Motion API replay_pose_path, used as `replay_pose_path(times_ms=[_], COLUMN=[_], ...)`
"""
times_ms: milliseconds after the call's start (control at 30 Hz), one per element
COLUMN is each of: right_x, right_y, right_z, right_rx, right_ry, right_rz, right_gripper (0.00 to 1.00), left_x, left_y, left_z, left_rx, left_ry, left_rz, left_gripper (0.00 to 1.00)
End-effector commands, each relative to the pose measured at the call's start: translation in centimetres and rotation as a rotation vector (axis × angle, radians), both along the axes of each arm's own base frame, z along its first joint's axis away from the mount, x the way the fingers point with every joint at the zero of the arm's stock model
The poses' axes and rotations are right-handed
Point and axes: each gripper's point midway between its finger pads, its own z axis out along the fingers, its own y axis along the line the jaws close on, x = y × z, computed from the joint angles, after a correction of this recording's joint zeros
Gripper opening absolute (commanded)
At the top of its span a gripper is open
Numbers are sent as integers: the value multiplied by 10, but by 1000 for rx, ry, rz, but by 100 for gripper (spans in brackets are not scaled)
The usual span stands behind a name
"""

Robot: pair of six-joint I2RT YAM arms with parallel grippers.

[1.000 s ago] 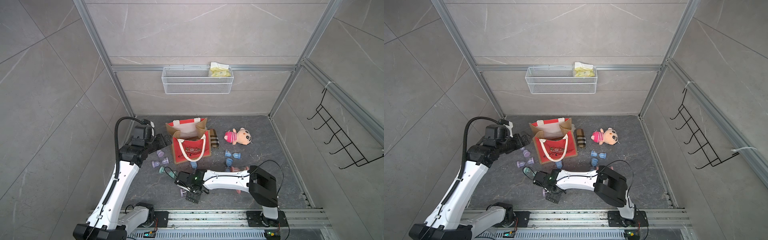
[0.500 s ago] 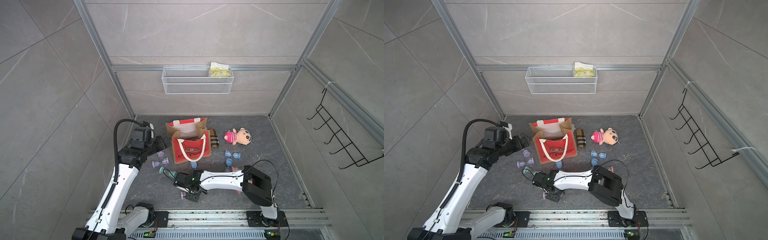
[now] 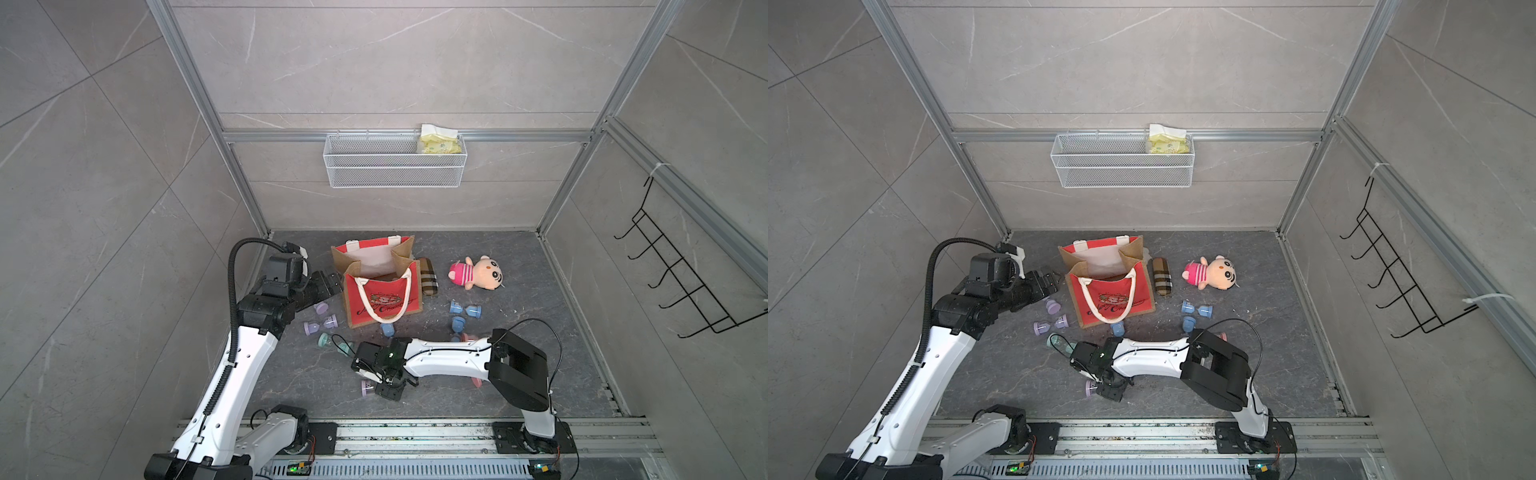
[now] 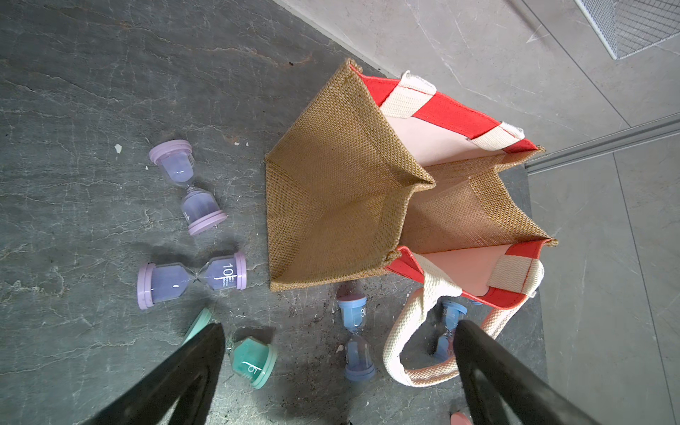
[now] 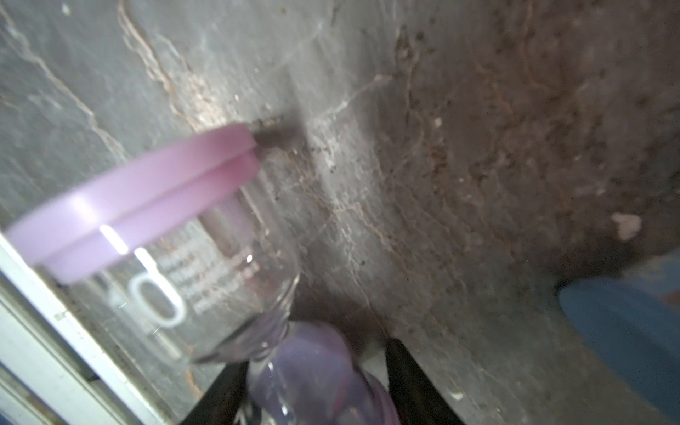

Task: Put the hourglass into the canvas bag
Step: Pick up the hourglass from the center of the board.

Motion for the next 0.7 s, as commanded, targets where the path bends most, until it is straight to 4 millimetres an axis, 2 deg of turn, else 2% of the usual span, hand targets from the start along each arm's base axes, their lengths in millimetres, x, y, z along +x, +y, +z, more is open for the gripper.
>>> replay_pose_path(times_ms=[0, 233, 667], right_x=[-4, -5, 2], right_y=[-11, -3, 3], right_z=[-2, 8, 22], right_rx=[-26, 35, 128], right_ry=[16, 19, 12], right_rz=[-3, -8, -51], right_gripper=[38, 25, 10], left_x=[2, 4, 7], left_y=[1, 1, -1], left_z=[3, 6, 9], left_rx=[-3, -6, -17], left_ry=[-9, -16, -24], left_rz=[13, 15, 15], left_gripper=[100, 100, 100])
